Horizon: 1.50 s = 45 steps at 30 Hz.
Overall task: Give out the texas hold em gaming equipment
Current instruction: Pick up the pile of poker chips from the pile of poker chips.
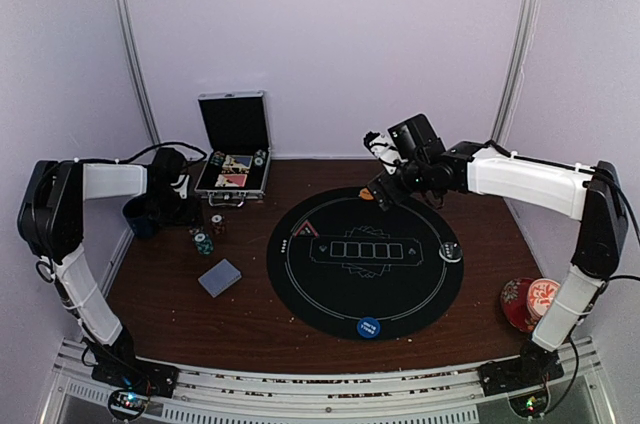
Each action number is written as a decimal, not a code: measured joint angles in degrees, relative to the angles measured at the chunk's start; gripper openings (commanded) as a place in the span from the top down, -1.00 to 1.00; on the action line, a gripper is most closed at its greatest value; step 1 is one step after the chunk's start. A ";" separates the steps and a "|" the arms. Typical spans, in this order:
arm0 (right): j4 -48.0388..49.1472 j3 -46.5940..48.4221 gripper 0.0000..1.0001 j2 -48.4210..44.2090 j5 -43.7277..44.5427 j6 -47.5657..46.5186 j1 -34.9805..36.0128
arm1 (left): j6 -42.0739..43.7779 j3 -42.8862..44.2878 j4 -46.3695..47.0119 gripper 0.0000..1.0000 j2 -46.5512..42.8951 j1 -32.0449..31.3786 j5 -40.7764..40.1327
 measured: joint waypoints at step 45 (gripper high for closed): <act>0.00 0.00 -1.00 1.46 -0.92 0.02 0.00 | 0.63 0.13 1.38 0.10 0.00 0.00 0.72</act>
